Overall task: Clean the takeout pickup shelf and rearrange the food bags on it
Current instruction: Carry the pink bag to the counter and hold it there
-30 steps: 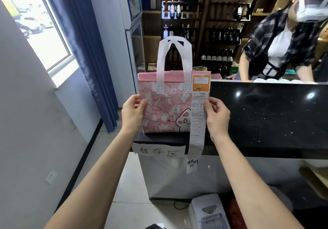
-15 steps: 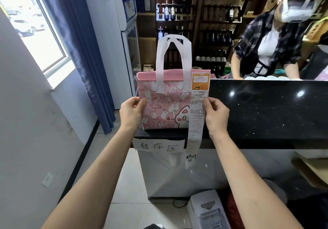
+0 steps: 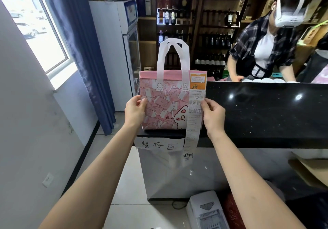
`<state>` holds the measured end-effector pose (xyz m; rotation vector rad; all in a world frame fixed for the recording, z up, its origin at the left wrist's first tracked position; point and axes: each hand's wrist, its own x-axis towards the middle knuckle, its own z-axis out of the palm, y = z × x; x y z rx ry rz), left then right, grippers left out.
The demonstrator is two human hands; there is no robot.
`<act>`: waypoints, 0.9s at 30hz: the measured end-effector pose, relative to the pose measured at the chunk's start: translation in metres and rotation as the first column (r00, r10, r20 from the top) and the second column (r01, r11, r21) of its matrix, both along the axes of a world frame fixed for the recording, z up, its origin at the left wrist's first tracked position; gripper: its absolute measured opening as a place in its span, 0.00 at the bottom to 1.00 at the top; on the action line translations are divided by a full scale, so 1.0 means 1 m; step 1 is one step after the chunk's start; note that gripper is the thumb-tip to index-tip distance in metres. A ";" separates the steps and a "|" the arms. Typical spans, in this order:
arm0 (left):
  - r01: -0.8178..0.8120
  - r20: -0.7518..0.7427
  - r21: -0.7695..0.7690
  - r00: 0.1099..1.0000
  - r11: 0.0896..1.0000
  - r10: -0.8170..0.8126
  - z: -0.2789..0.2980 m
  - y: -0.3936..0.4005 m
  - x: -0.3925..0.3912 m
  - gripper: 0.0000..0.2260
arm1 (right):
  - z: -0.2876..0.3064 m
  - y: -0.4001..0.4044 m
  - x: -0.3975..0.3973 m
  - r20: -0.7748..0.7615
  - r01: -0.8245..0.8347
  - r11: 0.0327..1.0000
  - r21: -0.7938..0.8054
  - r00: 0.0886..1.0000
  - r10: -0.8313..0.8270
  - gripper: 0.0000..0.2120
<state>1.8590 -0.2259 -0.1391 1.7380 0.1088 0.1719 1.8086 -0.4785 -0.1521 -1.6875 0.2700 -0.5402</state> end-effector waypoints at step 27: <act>-0.075 0.047 0.065 0.996 0.995 0.072 0.003 -0.002 -0.020 0.21 | 0.012 -0.006 -0.015 0.073 0.151 0.984 -0.091 0.987 -0.145 0.14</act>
